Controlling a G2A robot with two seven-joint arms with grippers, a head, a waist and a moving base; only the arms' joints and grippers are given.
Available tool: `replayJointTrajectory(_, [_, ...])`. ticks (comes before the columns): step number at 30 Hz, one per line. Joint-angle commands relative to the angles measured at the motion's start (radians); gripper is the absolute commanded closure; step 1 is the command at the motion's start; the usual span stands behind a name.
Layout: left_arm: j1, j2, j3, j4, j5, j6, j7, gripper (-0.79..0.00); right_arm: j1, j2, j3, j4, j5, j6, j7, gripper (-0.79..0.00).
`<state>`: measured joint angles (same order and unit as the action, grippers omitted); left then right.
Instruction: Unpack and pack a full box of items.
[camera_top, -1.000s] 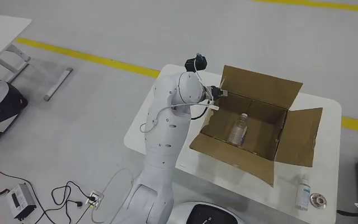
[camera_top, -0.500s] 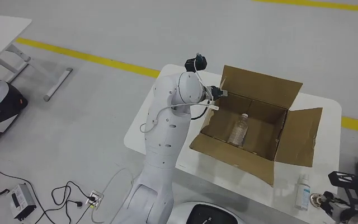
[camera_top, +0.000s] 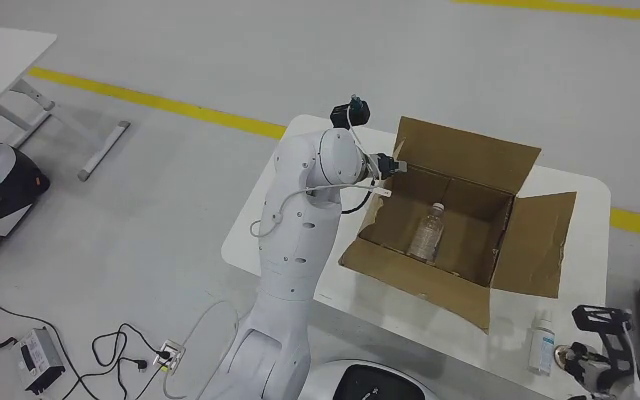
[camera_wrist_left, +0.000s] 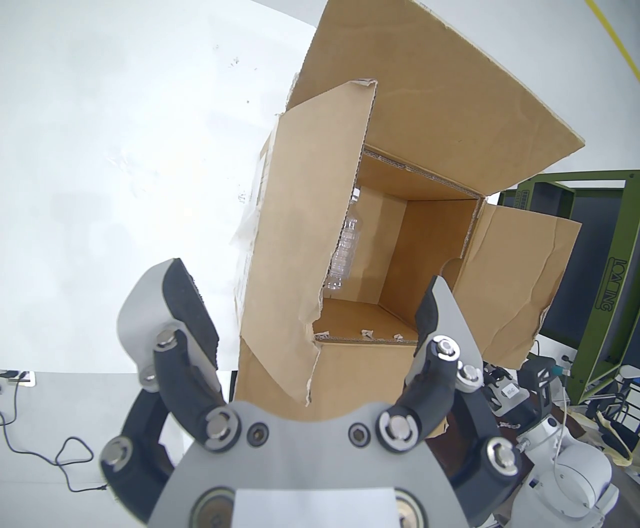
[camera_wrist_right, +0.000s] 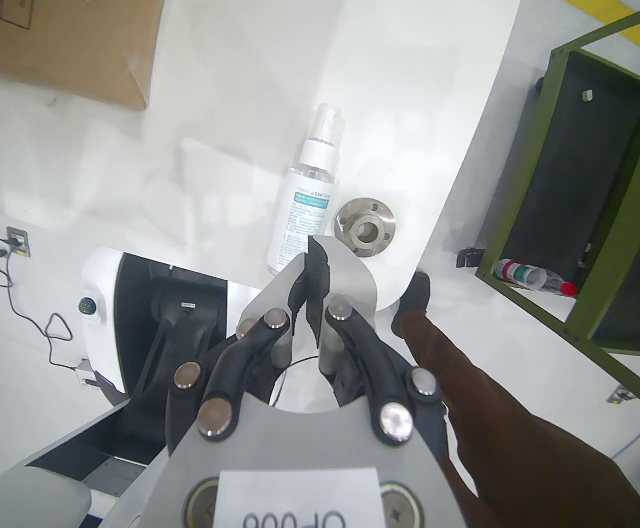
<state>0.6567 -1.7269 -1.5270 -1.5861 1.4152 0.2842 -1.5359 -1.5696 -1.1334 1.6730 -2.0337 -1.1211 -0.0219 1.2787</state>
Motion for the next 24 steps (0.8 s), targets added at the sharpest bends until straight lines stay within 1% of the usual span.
replayJointTrajectory(1, [0.0,0.0,0.0,0.0,0.0,0.0,0.0,-0.785,0.037,-0.001,-0.035,0.025,-0.029,0.033,0.041,0.0])
replayJointTrajectory(4, [0.0,0.0,0.0,0.0,0.0,0.0,0.0,-0.785,0.095,-0.001,-0.075,0.066,-0.054,0.061,0.088,0.0])
replayJointTrajectory(7, [0.0,0.0,0.0,0.0,0.0,0.0,0.0,-0.785,0.146,-0.001,-0.106,0.1,-0.084,0.052,0.124,0.0])
replayJointTrajectory(8, [0.0,0.0,0.0,0.0,0.0,0.0,0.0,-0.785,0.161,0.0,-0.113,0.116,-0.087,0.052,0.135,-0.046])
replayJointTrajectory(9, [0.0,0.0,0.0,0.0,0.0,0.0,0.0,-0.785,0.176,0.0,-0.119,0.133,-0.086,0.048,0.148,-0.071])
replayJointTrajectory(11, [0.0,0.0,0.0,0.0,0.0,0.0,0.0,-0.785,0.205,0.0,-0.127,0.165,-0.089,0.046,0.16,-0.08])
replayJointTrajectory(13, [0.0,0.0,0.0,0.0,0.0,0.0,0.0,-0.785,0.224,0.0,-0.14,0.187,-0.101,0.036,0.166,-0.126])
replayJointTrajectory(15, [0.0,0.0,0.0,0.0,0.0,0.0,0.0,-0.785,0.24,0.0,-0.148,0.207,-0.102,0.036,0.169,-0.234])
replayJointTrajectory(17, [0.0,0.0,0.0,0.0,0.0,0.0,0.0,-0.785,0.253,0.001,-0.156,0.221,-0.11,0.034,0.174,-0.277])
replayJointTrajectory(18, [0.0,0.0,0.0,0.0,0.0,0.0,0.0,-0.785,0.259,0.001,-0.165,0.231,-0.108,0.021,0.183,-0.326])
replayJointTrajectory(19, [0.0,0.0,0.0,0.0,0.0,0.0,0.0,-0.785,0.267,0.001,-0.174,0.242,-0.112,0.009,0.186,-0.425])
replayJointTrajectory(20, [0.0,0.0,0.0,0.0,0.0,0.0,0.0,-0.785,0.274,0.0,-0.175,0.255,-0.124,0.026,0.179,-0.406])
replayJointTrajectory(21, [0.0,0.0,0.0,0.0,0.0,0.0,0.0,-0.785,0.279,-0.001,-0.183,0.265,-0.128,0.035,0.175,-0.351])
replayJointTrajectory(22, [0.0,0.0,0.0,0.0,0.0,0.0,0.0,-0.785,0.283,-0.002,-0.191,0.272,-0.124,0.034,0.174,-0.345])
replayJointTrajectory(24, [0.0,0.0,0.0,0.0,0.0,0.0,0.0,-0.785,0.291,-0.003,-0.203,0.284,-0.124,0.031,0.174,-0.363])
